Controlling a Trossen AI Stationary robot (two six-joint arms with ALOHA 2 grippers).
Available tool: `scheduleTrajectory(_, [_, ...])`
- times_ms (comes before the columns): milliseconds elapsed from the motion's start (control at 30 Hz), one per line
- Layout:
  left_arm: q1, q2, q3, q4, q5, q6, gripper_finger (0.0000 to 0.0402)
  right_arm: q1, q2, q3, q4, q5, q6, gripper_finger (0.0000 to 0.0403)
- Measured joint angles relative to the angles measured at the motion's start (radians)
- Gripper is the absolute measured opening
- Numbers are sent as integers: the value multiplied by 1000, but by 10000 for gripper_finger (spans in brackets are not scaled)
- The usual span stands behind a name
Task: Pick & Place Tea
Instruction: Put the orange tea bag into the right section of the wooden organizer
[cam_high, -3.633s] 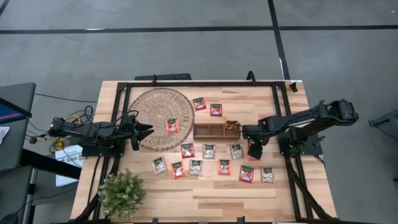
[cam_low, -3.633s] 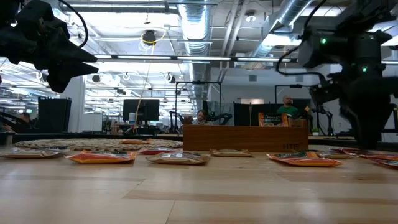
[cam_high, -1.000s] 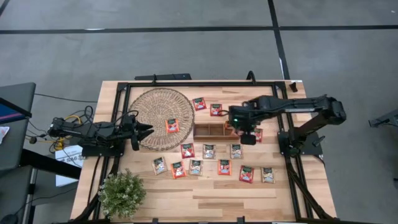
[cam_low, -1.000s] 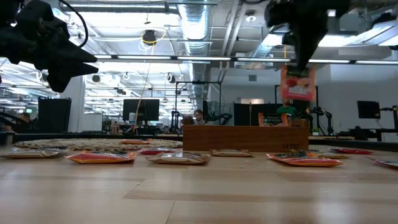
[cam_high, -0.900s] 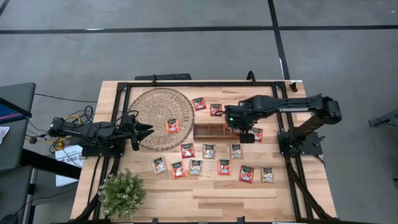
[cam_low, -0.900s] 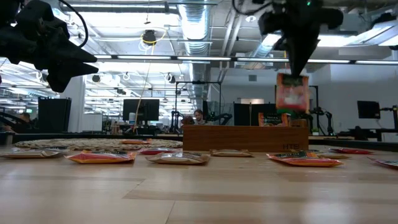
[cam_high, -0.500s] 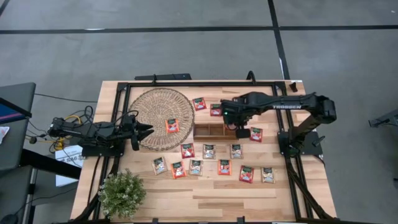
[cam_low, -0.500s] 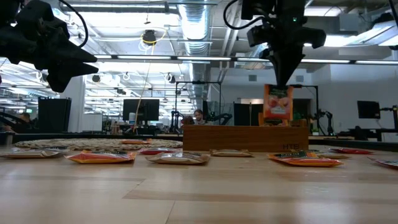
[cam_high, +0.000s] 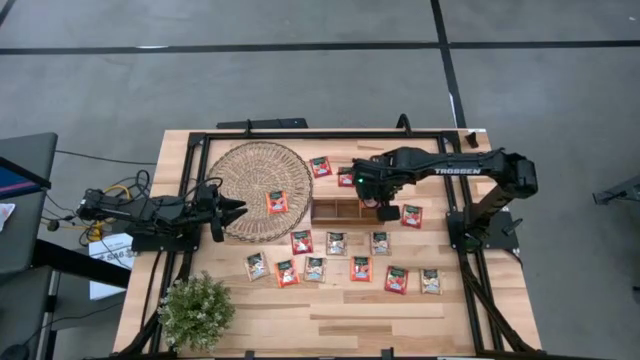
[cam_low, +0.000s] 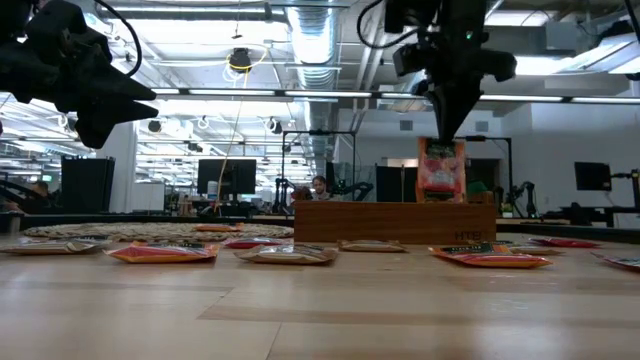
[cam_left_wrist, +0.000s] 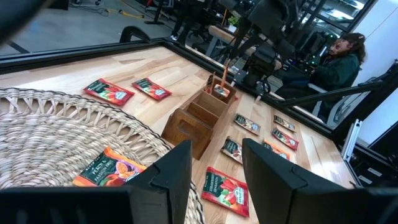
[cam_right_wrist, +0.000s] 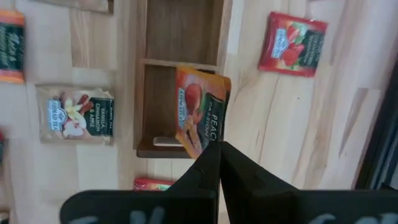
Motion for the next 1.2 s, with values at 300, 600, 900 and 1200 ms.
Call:
scheduleTrajectory(300, [0,0,0,0,6,-2,133,-6,90,-2,8,-2,-26,0])
scheduleTrajectory(600, [0,0,0,0,7,-1,133,-13,89,-2,-6,26,-26,0])
scheduleTrajectory(900, [0,0,0,0,7,-1,133,-13,91,-21,-9,24,-26,0])
scheduleTrajectory(1200, [0,0,0,0,7,-1,133,-13,92,-21,17,22,-18,0])
